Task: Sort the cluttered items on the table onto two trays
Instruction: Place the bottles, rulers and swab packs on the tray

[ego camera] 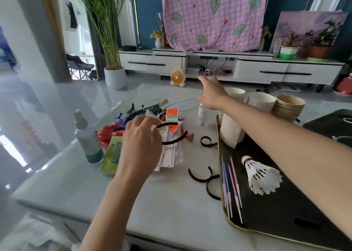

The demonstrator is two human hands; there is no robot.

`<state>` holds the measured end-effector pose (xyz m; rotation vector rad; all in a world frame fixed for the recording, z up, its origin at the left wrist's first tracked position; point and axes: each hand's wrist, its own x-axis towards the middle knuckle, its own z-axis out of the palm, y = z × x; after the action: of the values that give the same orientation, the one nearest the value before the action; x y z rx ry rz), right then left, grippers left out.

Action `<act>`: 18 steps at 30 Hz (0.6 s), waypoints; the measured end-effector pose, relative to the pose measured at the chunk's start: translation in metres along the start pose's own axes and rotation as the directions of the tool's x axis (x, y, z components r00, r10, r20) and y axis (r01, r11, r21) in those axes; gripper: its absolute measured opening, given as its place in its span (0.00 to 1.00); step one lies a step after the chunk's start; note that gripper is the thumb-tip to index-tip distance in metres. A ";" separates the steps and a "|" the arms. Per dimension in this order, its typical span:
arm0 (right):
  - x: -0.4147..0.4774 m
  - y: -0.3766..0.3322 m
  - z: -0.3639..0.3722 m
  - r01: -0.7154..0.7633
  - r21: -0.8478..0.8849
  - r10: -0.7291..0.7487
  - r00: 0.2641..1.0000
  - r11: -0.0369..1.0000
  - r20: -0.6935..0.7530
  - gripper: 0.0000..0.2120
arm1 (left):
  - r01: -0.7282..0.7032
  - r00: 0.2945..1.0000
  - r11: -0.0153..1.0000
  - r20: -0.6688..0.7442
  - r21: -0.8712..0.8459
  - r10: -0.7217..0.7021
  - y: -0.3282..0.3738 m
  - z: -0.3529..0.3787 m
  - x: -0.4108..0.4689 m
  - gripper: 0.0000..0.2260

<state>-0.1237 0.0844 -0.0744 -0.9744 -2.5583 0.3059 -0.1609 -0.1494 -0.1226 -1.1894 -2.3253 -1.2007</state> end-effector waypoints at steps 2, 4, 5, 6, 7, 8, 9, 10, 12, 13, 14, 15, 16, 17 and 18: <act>0.014 -0.001 0.011 -0.057 -0.029 0.059 0.996 0.998 0.071 0.27 | -0.002 0.998 1.000 -0.059 -0.015 0.001 -0.014 -0.008 0.001 0.11; 0.017 0.001 0.018 -0.057 -0.056 0.061 0.995 0.997 0.081 0.24 | -0.010 0.982 0.999 -0.188 -0.048 0.001 -0.025 -0.016 0.002 0.10; 0.018 0.000 0.023 -0.044 -0.046 0.047 0.997 0.998 0.068 0.23 | 0.002 0.965 0.999 -0.260 -0.052 -0.015 -0.031 -0.022 0.003 0.12; 0.017 0.000 0.026 -0.032 -0.032 0.033 0.999 0.999 0.039 0.23 | 0.017 0.943 0.998 -0.332 -0.054 -0.034 -0.036 -0.028 0.004 0.13; 0.016 0.000 0.029 -0.013 -0.012 0.013 1.000 1.000 0.000 0.25 | 0.028 0.915 0.998 -0.400 -0.050 -0.045 -0.040 -0.033 0.005 0.15; 0.014 0.000 0.030 -0.006 0.016 0.007 1.000 1.000 -0.031 0.26 | 0.043 0.891 0.998 -0.451 -0.049 -0.060 -0.044 -0.037 0.006 0.17; 0.013 -0.002 0.034 -0.005 0.047 0.008 0.999 0.999 -0.053 0.26 | 0.073 0.870 0.996 -0.485 -0.048 -0.087 -0.050 -0.042 0.006 0.20; 0.011 -0.002 0.035 -0.019 0.067 0.023 0.998 0.998 -0.062 0.24 | 0.113 0.858 0.992 -0.498 -0.052 -0.124 -0.056 -0.044 0.008 0.24; 0.007 -0.002 0.039 -0.027 0.085 0.031 0.999 0.996 -0.042 0.13 | 0.225 0.857 0.973 -0.467 -0.044 -0.219 -0.074 -0.048 0.011 0.33; 0.005 -0.002 0.041 -0.032 0.103 0.035 0.999 0.994 -0.030 0.08 | 0.291 0.862 0.955 -0.419 -0.051 -0.285 -0.084 -0.048 0.013 0.37; 0.003 -0.002 0.042 -0.032 0.128 0.037 0.999 0.991 -0.033 0.05 | 0.359 0.862 0.930 -0.353 -0.078 -0.363 -0.093 -0.049 0.013 0.40; 0.002 -0.001 0.042 -0.031 0.153 0.039 0.998 0.988 -0.047 0.05 | 0.419 0.855 0.899 -0.278 -0.125 -0.437 -0.099 -0.050 0.013 0.41; 0.000 -0.001 0.041 -0.028 0.174 0.040 0.997 0.984 -0.066 0.05 | 0.471 0.841 0.863 -0.202 -0.182 -0.501 -0.104 -0.050 0.013 0.42; -0.002 -0.002 0.041 -0.015 0.192 0.034 0.995 0.981 -0.095 0.07 | 0.508 0.827 0.829 -0.136 -0.233 -0.545 -0.108 -0.051 0.013 0.40; -0.004 -0.004 0.039 0.004 0.213 0.023 0.992 0.977 -0.127 0.07 | 0.531 0.819 0.807 -0.091 -0.258 -0.567 -0.112 -0.050 0.013 0.37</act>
<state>-0.1395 0.0760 -0.1093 -0.8959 -2.3482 0.4931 -0.2617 -0.2166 -0.1462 -0.4232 -2.5376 -1.7098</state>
